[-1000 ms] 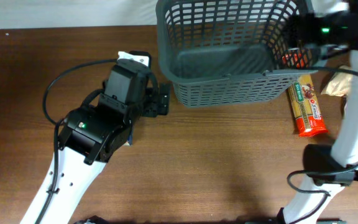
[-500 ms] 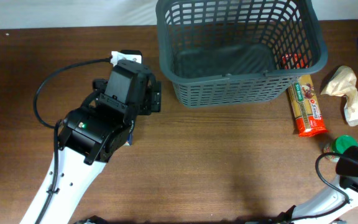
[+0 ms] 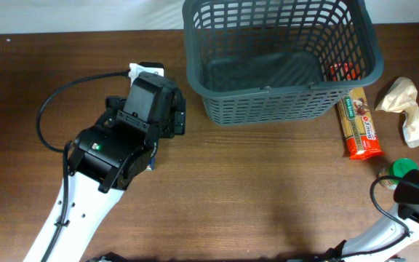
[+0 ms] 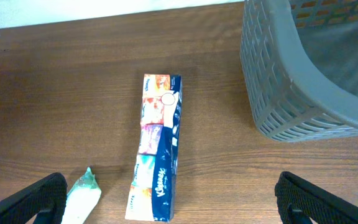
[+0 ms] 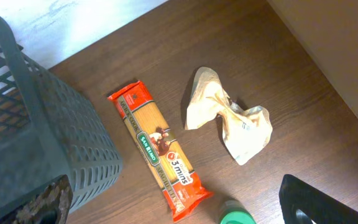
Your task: Pack container
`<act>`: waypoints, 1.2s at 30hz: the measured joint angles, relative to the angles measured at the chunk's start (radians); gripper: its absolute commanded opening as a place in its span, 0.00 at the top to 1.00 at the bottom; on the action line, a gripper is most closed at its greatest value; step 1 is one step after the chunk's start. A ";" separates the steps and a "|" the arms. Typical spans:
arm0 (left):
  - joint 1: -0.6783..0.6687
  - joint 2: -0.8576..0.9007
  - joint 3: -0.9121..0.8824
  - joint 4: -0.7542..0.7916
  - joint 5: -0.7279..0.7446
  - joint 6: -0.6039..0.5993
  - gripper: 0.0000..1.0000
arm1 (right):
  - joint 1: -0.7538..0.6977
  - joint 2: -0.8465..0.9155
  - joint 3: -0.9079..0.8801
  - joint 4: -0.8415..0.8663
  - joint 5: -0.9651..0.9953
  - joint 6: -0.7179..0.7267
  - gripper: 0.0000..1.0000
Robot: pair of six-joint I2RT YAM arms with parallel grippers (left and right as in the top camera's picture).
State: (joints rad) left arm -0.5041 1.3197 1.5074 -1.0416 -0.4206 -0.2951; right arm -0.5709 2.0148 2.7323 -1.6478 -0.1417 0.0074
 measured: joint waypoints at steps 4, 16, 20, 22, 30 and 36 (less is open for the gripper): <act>0.000 0.000 0.000 -0.002 0.000 0.000 0.00 | 0.000 0.002 0.000 0.029 0.001 0.007 0.04; 0.000 0.000 0.000 -0.055 0.172 0.004 0.87 | 0.002 0.164 0.001 0.071 -0.156 -0.048 0.96; 0.000 0.000 0.000 -0.058 0.228 0.003 0.87 | 0.011 0.202 0.001 0.071 -0.194 -0.050 0.96; 0.000 0.000 0.000 -0.058 0.250 0.003 0.91 | 0.024 0.213 0.001 0.071 -0.202 -0.054 0.96; 0.000 0.000 0.000 -0.059 0.277 0.003 0.89 | 0.124 0.254 0.001 0.071 -0.224 -0.068 0.96; 0.000 0.000 0.000 -0.073 0.283 0.002 0.93 | 0.180 0.293 0.001 0.071 -0.224 -0.078 0.96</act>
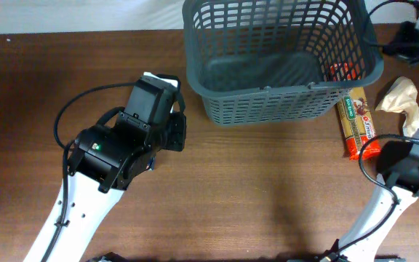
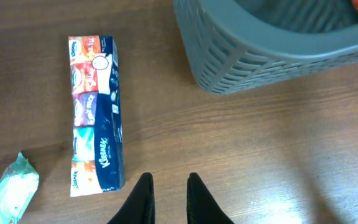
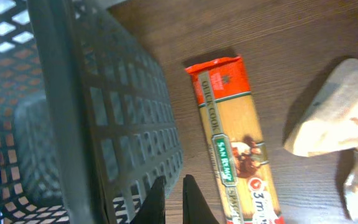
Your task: Pack container
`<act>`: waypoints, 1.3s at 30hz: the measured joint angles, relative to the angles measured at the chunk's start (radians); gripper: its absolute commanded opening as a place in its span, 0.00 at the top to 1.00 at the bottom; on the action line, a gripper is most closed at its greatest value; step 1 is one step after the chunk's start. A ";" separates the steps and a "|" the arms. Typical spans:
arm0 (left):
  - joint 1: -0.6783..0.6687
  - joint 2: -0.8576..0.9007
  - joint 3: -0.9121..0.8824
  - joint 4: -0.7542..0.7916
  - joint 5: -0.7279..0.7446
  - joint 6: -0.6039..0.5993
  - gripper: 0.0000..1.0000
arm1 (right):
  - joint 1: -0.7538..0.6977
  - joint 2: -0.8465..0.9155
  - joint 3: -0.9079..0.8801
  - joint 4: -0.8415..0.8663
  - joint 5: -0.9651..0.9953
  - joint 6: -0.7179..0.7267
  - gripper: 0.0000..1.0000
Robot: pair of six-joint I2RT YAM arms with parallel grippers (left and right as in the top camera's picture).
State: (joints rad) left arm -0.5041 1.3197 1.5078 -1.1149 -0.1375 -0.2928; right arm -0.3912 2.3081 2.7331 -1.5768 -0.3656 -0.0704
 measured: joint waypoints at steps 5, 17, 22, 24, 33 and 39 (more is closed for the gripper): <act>0.000 0.000 0.000 -0.004 0.000 0.001 0.94 | 0.013 0.010 0.000 0.000 0.000 -0.013 0.96; 0.000 0.000 0.000 -0.004 -0.008 0.001 0.93 | 0.024 0.010 0.000 -0.001 0.001 -0.016 0.96; 0.000 0.000 0.000 -0.004 -0.008 0.001 0.93 | 0.042 0.010 0.000 0.004 0.001 -0.017 0.96; 0.000 0.000 0.000 -0.004 -0.008 0.001 0.93 | 0.053 0.010 0.000 0.006 0.001 -0.019 0.96; 0.000 0.000 0.000 -0.004 -0.008 0.001 0.93 | 0.075 0.010 0.000 0.006 0.001 -0.019 0.96; 0.000 0.000 0.000 -0.004 -0.008 0.001 0.93 | 0.076 0.010 0.000 0.007 0.001 -0.020 0.96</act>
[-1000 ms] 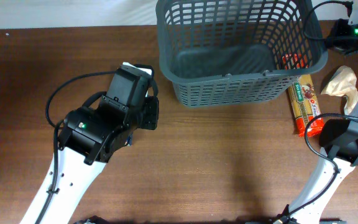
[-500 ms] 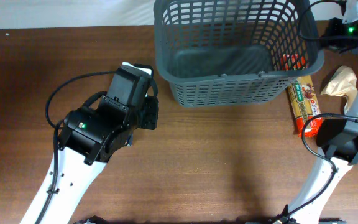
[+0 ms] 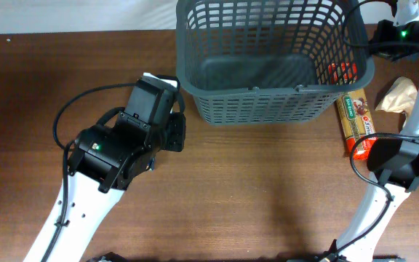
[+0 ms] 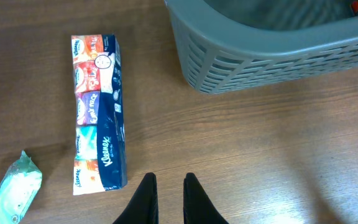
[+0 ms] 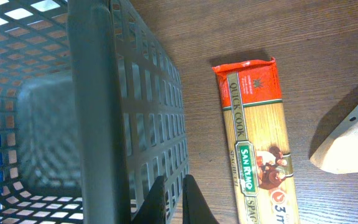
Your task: Pack container
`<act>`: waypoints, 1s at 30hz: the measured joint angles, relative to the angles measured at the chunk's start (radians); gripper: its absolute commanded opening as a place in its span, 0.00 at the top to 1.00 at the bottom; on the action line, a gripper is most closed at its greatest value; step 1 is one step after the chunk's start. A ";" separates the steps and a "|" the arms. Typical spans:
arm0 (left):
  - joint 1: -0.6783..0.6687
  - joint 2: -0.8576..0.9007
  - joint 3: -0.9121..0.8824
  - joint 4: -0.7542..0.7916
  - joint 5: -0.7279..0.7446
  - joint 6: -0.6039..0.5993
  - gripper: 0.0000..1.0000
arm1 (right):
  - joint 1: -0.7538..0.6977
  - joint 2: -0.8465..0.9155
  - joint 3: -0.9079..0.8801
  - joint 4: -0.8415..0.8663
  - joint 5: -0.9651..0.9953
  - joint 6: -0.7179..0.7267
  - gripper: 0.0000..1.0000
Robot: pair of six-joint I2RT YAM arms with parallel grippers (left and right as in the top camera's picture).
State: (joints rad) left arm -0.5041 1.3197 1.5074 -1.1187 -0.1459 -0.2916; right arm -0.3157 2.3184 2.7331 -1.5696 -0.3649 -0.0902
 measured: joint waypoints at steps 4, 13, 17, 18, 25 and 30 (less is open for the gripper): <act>0.000 0.000 0.000 0.000 0.000 0.000 0.92 | 0.003 0.000 0.000 0.008 0.000 0.000 0.96; 0.000 0.000 0.000 0.000 0.000 0.000 0.93 | 0.035 0.000 0.000 0.020 0.000 0.000 0.96; 0.000 0.000 0.000 0.000 -0.009 0.000 0.92 | 0.048 0.000 0.000 0.022 -0.003 -0.012 0.96; 0.000 0.000 0.000 0.000 -0.011 0.000 0.92 | 0.049 0.000 0.000 0.022 -0.005 -0.014 0.96; 0.000 0.000 0.000 0.000 -0.022 0.000 0.92 | 0.050 0.000 0.000 0.022 -0.008 -0.023 0.96; 0.000 0.000 0.000 0.000 -0.030 0.000 0.88 | 0.052 0.000 0.000 0.022 -0.018 -0.025 0.96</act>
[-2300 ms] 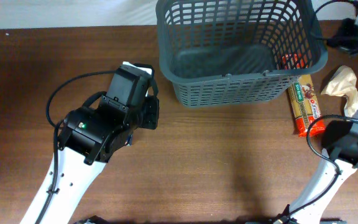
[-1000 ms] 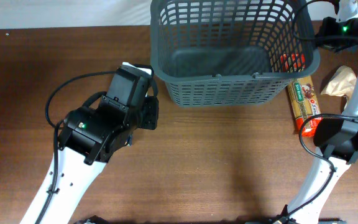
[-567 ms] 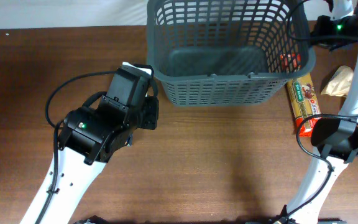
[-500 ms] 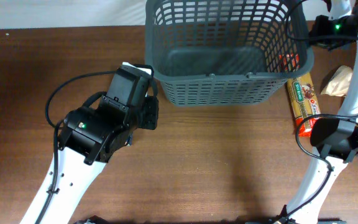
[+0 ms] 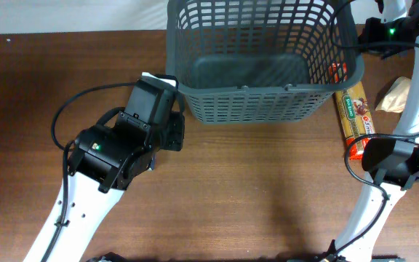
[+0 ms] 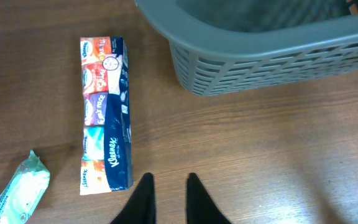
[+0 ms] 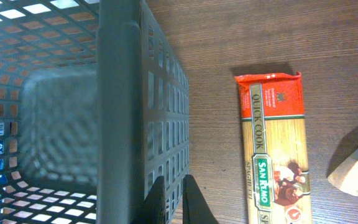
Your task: Pack container
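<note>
The grey mesh basket [image 5: 260, 89] stands at the back of the table, seemingly empty. My right gripper [image 7: 171, 186] is shut, its fingertips against the outside of the basket's right wall [image 7: 166, 106]. A red packet of spaghetti [image 7: 272, 149] lies on the table just right of the basket. A long pack of Kleenex tissues [image 6: 106, 112] lies left of the basket, with a green wipes packet [image 6: 20, 196] beside it. My left gripper [image 6: 168, 186] is shut and holds nothing; it hovers over bare wood to the right of the pack's near end.
A crumpled paper bag [image 5: 397, 94] lies right of the spaghetti [image 5: 358, 120]. My left arm [image 5: 122, 145] covers most of the tissue pack from overhead. Something red-orange [image 5: 338, 71] shows through the basket's right wall.
The basket now stands a little further left, and my right gripper has moved left with it, still at its right wall. The left gripper has hardly moved.
Both grippers were first wide open, the right one low beside the spaghetti and paper bag. Then both were shut, the right one up at the basket's right wall. From then on the basket stood further left at each moment.
</note>
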`<act>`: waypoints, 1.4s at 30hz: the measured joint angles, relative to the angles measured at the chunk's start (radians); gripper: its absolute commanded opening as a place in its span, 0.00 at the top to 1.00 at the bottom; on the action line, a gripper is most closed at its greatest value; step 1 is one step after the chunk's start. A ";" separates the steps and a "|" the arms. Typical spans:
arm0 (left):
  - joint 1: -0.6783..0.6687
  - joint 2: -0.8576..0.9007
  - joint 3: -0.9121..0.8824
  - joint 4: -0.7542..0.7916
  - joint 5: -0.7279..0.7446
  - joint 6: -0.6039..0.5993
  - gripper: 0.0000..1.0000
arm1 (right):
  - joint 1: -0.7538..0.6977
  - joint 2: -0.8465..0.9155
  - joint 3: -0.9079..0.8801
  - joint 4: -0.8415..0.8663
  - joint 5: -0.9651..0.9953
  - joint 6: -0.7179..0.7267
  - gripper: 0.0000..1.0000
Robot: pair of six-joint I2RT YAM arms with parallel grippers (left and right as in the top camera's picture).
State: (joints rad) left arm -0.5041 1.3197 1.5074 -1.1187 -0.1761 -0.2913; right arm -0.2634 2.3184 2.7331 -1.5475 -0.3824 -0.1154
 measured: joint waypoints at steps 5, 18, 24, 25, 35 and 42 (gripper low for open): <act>0.000 0.000 0.000 0.000 -0.012 0.000 0.88 | 0.014 0.000 0.000 0.000 -0.002 0.000 0.96; 0.000 0.000 0.000 0.000 -0.016 -0.001 0.57 | 0.029 0.000 0.000 0.001 0.029 0.000 0.18; 0.000 0.000 0.000 0.000 -0.019 0.000 0.50 | 0.031 0.000 0.000 0.000 0.047 0.001 0.01; 0.000 0.000 0.000 0.000 -0.019 0.000 0.50 | 0.031 0.000 0.000 0.000 0.050 -0.001 0.01; 0.000 0.000 0.000 0.000 -0.027 0.000 0.38 | 0.001 0.000 0.006 -0.003 0.087 0.014 0.01; 0.000 0.000 0.000 0.000 -0.147 0.000 0.13 | -0.088 -0.042 0.046 -0.040 0.070 0.015 0.01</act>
State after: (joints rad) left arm -0.5041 1.3197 1.5074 -1.1187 -0.3229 -0.2913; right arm -0.3511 2.2768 2.7792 -1.5879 -0.3126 -0.1001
